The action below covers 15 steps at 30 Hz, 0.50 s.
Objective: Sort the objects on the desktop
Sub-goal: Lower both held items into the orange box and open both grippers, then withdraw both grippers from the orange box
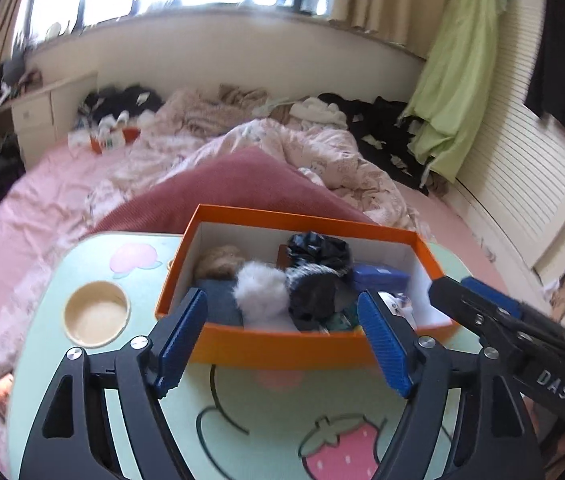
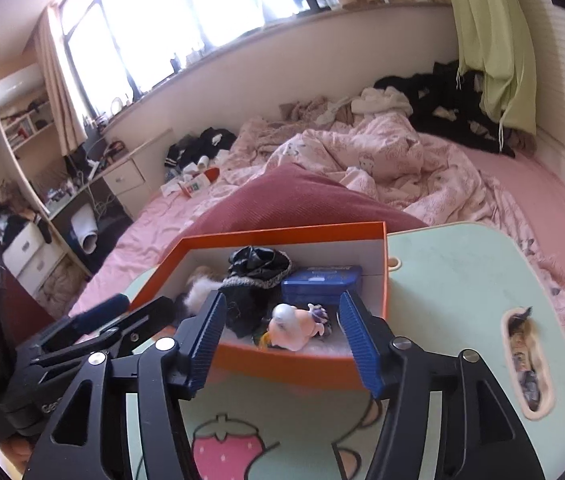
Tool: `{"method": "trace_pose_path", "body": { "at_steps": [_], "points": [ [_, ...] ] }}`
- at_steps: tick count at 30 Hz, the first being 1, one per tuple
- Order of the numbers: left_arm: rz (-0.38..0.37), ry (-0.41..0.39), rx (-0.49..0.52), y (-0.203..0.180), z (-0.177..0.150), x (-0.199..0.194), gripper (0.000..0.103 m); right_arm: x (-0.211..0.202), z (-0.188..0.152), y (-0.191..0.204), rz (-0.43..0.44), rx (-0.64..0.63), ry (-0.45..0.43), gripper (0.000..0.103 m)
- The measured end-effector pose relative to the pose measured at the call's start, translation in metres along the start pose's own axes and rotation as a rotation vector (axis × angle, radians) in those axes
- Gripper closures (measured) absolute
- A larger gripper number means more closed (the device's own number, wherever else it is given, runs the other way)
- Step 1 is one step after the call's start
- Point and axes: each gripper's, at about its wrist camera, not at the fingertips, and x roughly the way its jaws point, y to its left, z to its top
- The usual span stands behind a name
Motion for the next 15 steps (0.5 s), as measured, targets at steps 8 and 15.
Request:
{"method": "trace_pose_path", "body": {
  "at_steps": [8, 15],
  "points": [
    [-0.001, 0.039, 0.104, -0.012, -0.050, -0.034, 0.024, -0.043, -0.040, -0.002, -0.034, -0.042, 0.021, 0.030],
    [0.043, 0.123, 0.115, -0.007, -0.091, -0.025, 0.024, -0.042, -0.085, 0.004, -0.075, -0.101, 0.138, 0.026]
  ]
}}
